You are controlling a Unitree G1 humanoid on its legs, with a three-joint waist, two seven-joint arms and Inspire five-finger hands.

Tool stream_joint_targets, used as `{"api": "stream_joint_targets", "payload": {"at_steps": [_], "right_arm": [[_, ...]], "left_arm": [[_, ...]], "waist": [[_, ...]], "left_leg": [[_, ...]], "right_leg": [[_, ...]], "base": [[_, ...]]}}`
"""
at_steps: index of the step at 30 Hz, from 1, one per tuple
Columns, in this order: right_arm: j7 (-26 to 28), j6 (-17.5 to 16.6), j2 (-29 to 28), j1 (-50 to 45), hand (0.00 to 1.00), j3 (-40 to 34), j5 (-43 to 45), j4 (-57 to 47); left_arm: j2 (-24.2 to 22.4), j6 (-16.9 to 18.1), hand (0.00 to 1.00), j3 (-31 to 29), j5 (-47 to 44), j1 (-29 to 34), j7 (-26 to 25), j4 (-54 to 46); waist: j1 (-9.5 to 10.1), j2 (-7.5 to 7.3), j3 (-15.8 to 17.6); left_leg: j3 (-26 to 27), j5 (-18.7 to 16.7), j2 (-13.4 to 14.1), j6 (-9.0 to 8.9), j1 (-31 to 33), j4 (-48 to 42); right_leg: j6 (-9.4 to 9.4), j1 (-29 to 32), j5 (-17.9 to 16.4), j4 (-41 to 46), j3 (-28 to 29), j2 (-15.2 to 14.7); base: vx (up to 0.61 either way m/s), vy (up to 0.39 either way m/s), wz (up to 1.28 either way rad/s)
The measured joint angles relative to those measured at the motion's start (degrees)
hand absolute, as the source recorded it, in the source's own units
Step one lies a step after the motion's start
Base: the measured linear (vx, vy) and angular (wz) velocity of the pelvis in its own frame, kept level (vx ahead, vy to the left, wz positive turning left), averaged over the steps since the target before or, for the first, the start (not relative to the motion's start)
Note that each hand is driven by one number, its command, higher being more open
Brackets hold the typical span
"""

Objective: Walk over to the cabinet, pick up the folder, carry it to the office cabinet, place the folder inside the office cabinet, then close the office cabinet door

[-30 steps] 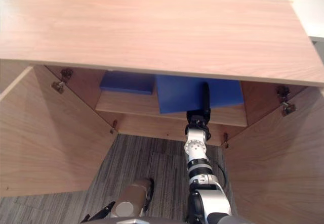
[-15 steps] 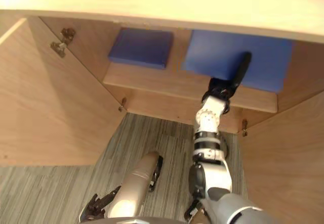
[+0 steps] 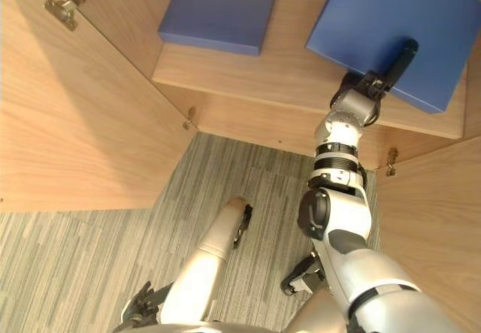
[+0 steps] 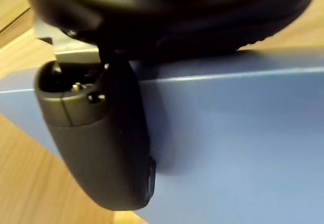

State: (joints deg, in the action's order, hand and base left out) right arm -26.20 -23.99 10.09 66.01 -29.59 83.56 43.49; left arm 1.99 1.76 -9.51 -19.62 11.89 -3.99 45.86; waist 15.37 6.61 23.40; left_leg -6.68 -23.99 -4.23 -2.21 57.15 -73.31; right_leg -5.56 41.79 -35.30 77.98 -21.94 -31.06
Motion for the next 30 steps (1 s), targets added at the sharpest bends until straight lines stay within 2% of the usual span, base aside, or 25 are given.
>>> {"api": "stream_joint_targets", "payload": {"at_steps": [2, 7, 11, 16, 17, 25, 30], "right_arm": [[-0.84, 1.54, 1.44, 1.05, 0.0, 2.68, 0.48, 3.09], [-1.85, 3.47, 6.36, 5.1, 0.0, 9.02, 1.92, 7.81], [-2.38, 4.91, 8.43, 7.76, 0.0, 13.04, 2.05, 10.09], [-2.8, 3.04, 9.64, 9.1, 0.0, 13.04, 3.39, 10.11], [-2.81, 2.55, 9.98, 9.3, 1.0, 13.02, 4.12, 10.11], [-2.89, -0.2, 10.19, 10.03, 1.0, 12.67, 4.34, 8.77], [-2.81, -3.7, 7.02, 10.02, 1.0, 10.13, 4.3, 2.32]], "left_arm": [[0.06, -0.02, 1.0, 0.44, 0.0, -0.53, -0.01, -0.01], [0.77, -0.77, 1.0, 2.23, 0.02, -1.55, -0.15, 0.0], [1.11, -1.03, 1.0, 2.42, 0.02, -1.69, -0.2, -0.05], [1.39, -1.03, 1.0, 2.42, 0.01, -1.78, -0.55, -0.22], [1.53, -1.05, 1.0, 2.41, 0.01, -1.78, -0.61, -0.25], [2.15, -1.06, 1.0, 2.29, -0.02, -1.92, -0.81, -1.62], [2.17, -1.07, 1.0, 2.08, -0.12, -1.98, -1.11, -1.85]], "waist": [[0.03, 0.19, 1.25], [-0.05, 0.43, 1.87], [-0.05, 0.66, 2.62], [-0.07, 0.73, 2.68], [-0.08, 0.73, 2.69], [-0.23, 0.85, 3.14], [-0.76, 0.8, 3.36]], "left_leg": [[-0.28, 0.33, -0.66, -0.31, 0.33, 0.2], [-1.36, 1.42, -2.21, -0.61, 1.68, 1.12], [-1.57, 1.59, -2.38, -0.78, 2.33, 1.31], [-1.93, 1.69, -3.02, -0.86, 3.11, 1.33], [-1.97, 1.69, -3.17, -0.86, 3.15, 1.33], [-2.08, 1.8, -3.26, -0.89, 2.91, 1.76], [-2.42, 2.02, -3.14, -1.04, 0.77, 3.66]], "right_leg": [[0.08, 0.05, -0.37, 0.43, -0.54, -0.71], [0.22, 0.34, -0.9, 0.66, -2.15, -2.02], [0.22, 0.98, -0.9, 0.81, -2.65, -2.37], [0.21, 1.2, -1.26, 1.03, -3.37, -3.0], [0.16, 1.15, -1.31, 1.05, -3.45, -3.14], [0.14, 0.68, -1.32, 0.66, -3.87, -3.22], [0.0, -1.74, -1.24, -1.3, -4.93, -2.8]], "base": [[0.06, -0.039, 0.15], [0.08, -0.048, 0.2], [0.1, -0.042, 0.06], [0.12, -0.035, 0.08], [0.12, -0.021, 0.06], [0.11, -0.022, 0.01], [0.13, -0.033, 0.02]]}}
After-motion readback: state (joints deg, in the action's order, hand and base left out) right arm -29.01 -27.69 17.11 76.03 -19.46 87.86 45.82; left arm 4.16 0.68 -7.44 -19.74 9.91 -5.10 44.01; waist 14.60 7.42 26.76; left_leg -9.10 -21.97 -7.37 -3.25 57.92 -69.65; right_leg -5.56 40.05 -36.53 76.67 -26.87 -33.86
